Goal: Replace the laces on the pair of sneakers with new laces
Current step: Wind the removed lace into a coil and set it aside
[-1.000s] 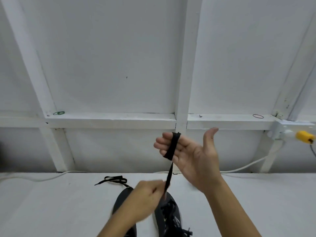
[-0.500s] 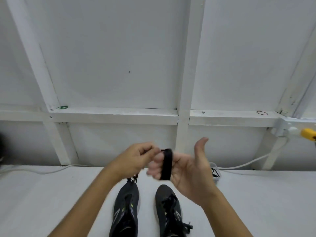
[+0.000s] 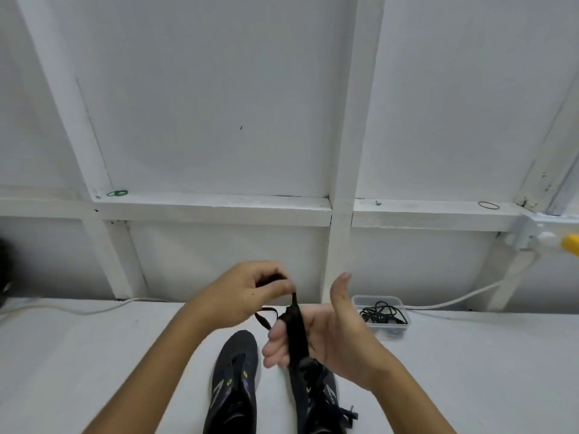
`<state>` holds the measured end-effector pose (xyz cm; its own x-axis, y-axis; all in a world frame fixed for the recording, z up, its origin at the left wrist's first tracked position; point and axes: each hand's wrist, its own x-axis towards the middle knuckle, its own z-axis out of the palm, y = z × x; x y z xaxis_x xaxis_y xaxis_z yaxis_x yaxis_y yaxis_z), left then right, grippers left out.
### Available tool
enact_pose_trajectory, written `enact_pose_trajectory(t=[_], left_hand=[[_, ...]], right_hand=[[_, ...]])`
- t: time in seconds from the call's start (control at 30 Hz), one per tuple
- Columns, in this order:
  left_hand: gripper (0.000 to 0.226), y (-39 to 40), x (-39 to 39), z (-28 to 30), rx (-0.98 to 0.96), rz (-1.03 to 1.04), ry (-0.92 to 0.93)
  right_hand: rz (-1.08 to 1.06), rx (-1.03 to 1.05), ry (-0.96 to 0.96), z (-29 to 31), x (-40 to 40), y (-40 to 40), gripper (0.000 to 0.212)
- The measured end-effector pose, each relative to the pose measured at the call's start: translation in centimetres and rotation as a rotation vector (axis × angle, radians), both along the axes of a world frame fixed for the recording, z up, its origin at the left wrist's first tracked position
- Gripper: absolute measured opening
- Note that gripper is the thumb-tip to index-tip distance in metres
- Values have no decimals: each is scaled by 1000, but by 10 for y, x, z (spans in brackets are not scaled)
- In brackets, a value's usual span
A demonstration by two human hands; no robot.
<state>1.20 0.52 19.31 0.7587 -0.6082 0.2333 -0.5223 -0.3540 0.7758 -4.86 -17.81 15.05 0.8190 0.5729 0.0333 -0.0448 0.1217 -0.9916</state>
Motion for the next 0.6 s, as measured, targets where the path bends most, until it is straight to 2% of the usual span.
enact_pose_trajectory(t=[0.07,0.1,0.17,0.27,0.33,0.4,0.43,0.53,0.6], left_hand=[[17,-9,-3,-20,-175,43,168],[19,-13,-6,-33,-181,81,216],[26,-20,-19,-58,12,86,124],[27,-19,-37,-70,324,0,-75],[23,-11,-30,-57,354,19,-146],[19,-4,-11,-37,344,65,-232],[17,-1,-1,-28,331,68,-235],[18,0,22,-20,137,37,-126],[18,-7,25,-31,-50,52,20]], right_hand=[[16,183,13,12,1,0,115],[-30,270,19,16,5,-2,117],[-182,329,1,16,20,-11,120],[-338,101,-51,7,42,-20,126],[-360,-135,-65,-7,46,-24,131],[-284,-301,-70,-22,43,-20,131],[-213,-306,-37,-26,40,-17,130],[-44,-142,77,-18,31,-6,123],[-4,47,91,-4,31,-5,119]])
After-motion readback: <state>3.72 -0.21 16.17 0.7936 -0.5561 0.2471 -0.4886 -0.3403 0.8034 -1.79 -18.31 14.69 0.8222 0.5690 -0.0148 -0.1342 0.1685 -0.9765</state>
